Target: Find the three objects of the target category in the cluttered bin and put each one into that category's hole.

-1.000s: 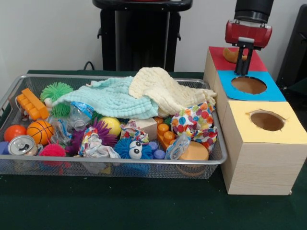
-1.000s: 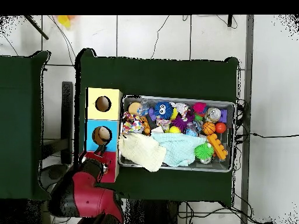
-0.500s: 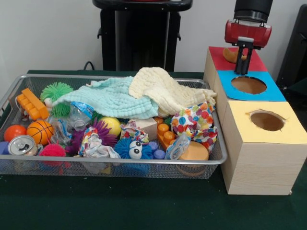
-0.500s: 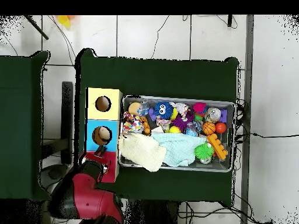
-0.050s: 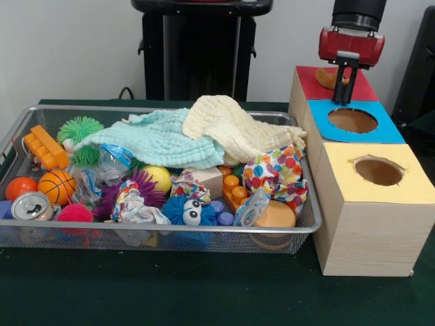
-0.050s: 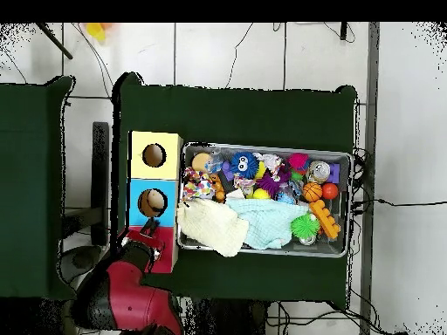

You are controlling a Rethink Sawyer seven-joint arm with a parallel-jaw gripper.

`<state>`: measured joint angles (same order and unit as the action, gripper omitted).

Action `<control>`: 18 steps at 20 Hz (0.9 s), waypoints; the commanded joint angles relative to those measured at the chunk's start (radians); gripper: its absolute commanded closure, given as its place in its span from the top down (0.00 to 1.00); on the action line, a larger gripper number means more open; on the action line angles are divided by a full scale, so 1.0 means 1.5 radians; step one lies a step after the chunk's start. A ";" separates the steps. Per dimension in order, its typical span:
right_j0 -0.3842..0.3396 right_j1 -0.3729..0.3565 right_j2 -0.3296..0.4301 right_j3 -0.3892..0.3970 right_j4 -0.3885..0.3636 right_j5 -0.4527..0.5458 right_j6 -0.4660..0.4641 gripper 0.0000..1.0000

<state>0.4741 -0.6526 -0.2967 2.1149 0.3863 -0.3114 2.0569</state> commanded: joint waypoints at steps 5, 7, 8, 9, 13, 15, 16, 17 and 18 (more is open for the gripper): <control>-0.001 0.016 0.077 0.060 0.030 0.011 0.187 0.00; -0.001 0.016 0.078 0.062 0.030 0.012 0.186 0.00; -0.004 0.015 0.081 0.064 0.027 0.012 0.187 0.00; -0.007 0.014 0.083 0.066 0.024 0.011 0.187 0.00; -0.005 0.016 0.084 0.073 0.027 0.010 0.191 0.00; -0.003 0.014 0.085 0.078 0.031 0.016 0.192 0.00; -0.006 0.010 0.088 0.082 0.030 0.022 0.192 0.00; -0.003 0.008 0.088 0.085 0.031 0.025 0.191 0.00; -0.003 0.007 0.090 0.089 0.032 0.027 0.193 0.00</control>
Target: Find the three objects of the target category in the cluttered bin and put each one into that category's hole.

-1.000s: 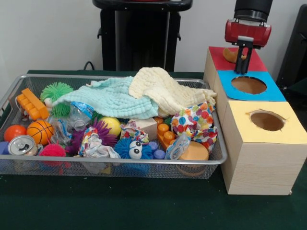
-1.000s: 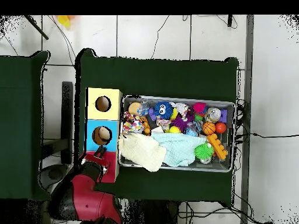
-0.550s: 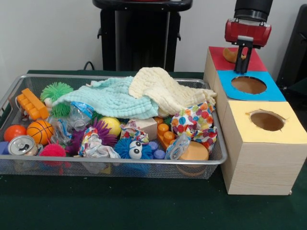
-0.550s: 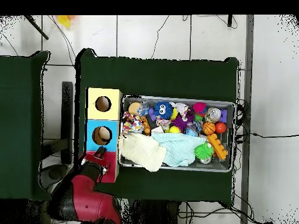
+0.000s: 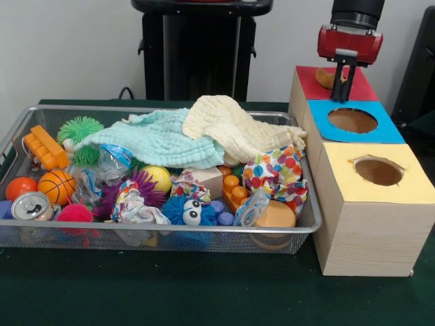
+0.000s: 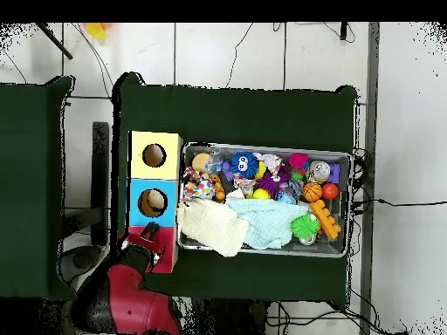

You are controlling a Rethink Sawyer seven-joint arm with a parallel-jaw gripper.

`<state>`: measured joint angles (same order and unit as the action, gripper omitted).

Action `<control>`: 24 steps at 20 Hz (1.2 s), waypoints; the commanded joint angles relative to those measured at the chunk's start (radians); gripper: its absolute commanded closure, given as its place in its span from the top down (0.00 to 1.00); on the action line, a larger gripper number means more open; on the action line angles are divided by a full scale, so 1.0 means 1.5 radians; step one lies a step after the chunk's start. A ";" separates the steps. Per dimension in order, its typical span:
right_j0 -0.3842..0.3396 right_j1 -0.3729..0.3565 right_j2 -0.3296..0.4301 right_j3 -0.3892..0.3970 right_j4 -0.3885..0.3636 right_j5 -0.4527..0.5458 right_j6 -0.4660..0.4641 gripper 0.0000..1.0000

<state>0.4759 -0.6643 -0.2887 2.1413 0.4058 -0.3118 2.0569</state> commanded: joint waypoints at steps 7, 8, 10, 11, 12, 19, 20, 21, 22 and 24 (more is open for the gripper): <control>-0.010 0.032 0.110 0.087 0.019 0.010 0.210 0.00; -0.012 0.032 0.114 0.090 0.019 0.009 0.211 0.00; -0.014 0.031 0.119 0.096 0.020 0.012 0.211 0.00; -0.012 0.031 0.119 0.099 0.022 0.012 0.211 0.00; -0.008 0.030 0.119 0.101 0.026 0.014 0.211 0.00; -0.025 0.015 0.135 0.115 0.018 0.042 0.210 0.00; -0.027 0.013 0.138 0.117 0.016 0.046 0.210 0.00; -0.028 0.010 0.138 0.120 0.017 0.051 0.208 0.00; -0.031 0.006 0.139 0.124 0.017 0.059 0.206 0.00; -0.035 -0.003 0.142 0.131 0.018 0.073 0.203 0.00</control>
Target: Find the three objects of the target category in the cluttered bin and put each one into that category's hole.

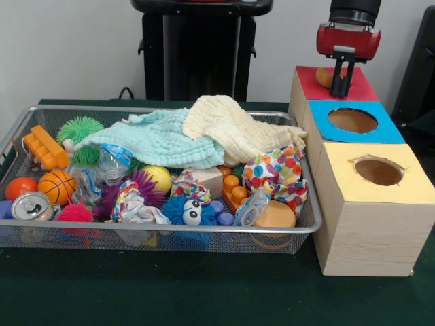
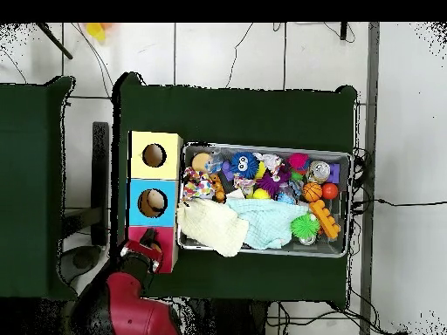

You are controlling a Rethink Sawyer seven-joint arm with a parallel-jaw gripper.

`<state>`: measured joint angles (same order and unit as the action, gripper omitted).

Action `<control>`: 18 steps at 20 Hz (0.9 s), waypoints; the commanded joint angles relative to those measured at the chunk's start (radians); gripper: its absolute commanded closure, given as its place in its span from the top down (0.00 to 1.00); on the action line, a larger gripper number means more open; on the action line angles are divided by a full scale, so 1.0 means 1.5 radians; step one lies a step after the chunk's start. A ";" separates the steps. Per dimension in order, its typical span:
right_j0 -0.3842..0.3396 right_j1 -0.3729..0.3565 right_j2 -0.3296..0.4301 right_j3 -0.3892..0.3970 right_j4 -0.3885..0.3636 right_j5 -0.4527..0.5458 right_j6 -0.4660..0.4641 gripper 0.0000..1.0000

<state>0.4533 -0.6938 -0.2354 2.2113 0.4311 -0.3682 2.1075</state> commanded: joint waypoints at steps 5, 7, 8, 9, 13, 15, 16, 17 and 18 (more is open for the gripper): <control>-0.028 -0.001 0.113 0.099 0.006 0.135 0.161 0.00; -0.027 -0.011 0.113 0.106 0.010 0.146 0.158 0.00; -0.026 -0.015 0.114 0.108 0.012 0.152 0.157 0.00; -0.026 -0.018 0.114 0.109 0.015 0.159 0.156 0.00; -0.037 -0.036 0.119 0.115 0.013 0.189 0.148 0.00; -0.044 -0.042 0.123 0.118 0.010 0.198 0.146 0.00; -0.038 -0.042 0.120 0.119 0.013 0.199 0.146 0.00; -0.039 -0.046 0.120 0.121 0.012 0.203 0.145 0.00; -0.041 -0.050 0.120 0.123 0.011 0.207 0.143 0.00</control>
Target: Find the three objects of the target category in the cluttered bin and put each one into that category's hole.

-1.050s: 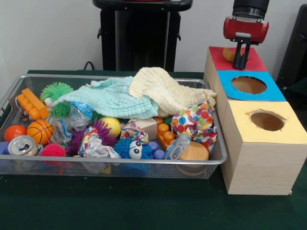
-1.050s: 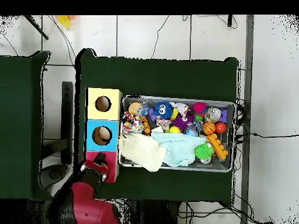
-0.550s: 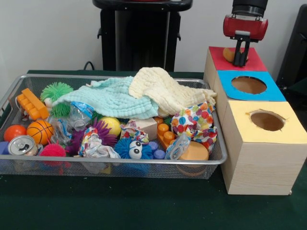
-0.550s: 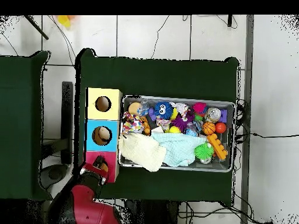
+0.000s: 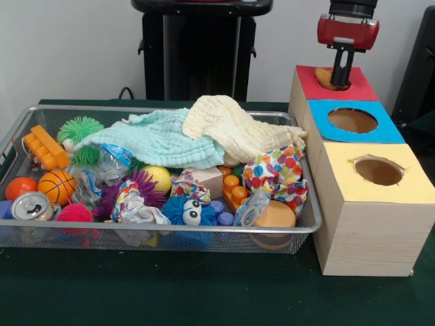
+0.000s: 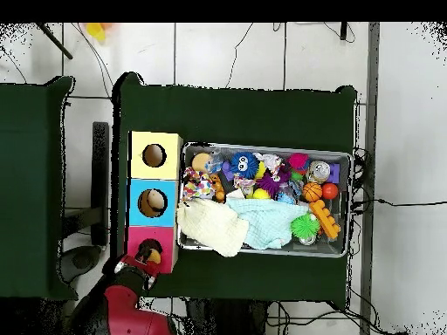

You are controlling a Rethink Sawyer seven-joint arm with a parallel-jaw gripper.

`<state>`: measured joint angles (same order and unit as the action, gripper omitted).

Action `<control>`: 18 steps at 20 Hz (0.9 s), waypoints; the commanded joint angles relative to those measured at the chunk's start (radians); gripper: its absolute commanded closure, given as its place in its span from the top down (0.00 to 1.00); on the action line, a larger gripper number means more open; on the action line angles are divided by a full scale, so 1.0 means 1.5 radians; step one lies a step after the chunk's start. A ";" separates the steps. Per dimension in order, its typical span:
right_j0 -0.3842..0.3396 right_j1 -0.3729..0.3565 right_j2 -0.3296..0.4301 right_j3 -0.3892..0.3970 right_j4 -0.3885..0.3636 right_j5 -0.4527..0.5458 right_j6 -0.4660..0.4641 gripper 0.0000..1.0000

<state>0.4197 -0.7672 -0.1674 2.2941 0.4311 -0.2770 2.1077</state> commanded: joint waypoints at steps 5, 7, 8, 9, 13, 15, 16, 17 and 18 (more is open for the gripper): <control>-0.049 0.011 0.100 0.068 -0.001 0.137 0.143 0.00; -0.058 0.018 0.105 0.066 -0.004 0.125 0.142 0.00; -0.065 0.026 0.111 0.065 -0.008 0.114 0.143 0.00; -0.066 0.038 0.116 0.061 -0.010 0.098 0.147 0.00; -0.066 0.059 0.114 0.045 -0.008 0.078 0.141 0.00; -0.067 0.065 0.111 0.039 -0.008 0.072 0.136 0.00; -0.068 0.069 0.110 0.035 -0.008 0.068 0.133 0.00; -0.076 0.077 0.107 0.025 -0.011 0.065 0.127 0.00; -0.078 0.089 0.110 0.018 -0.012 0.053 0.128 0.00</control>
<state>0.3404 -0.7549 -0.0982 2.3092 0.4315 -0.2642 2.1077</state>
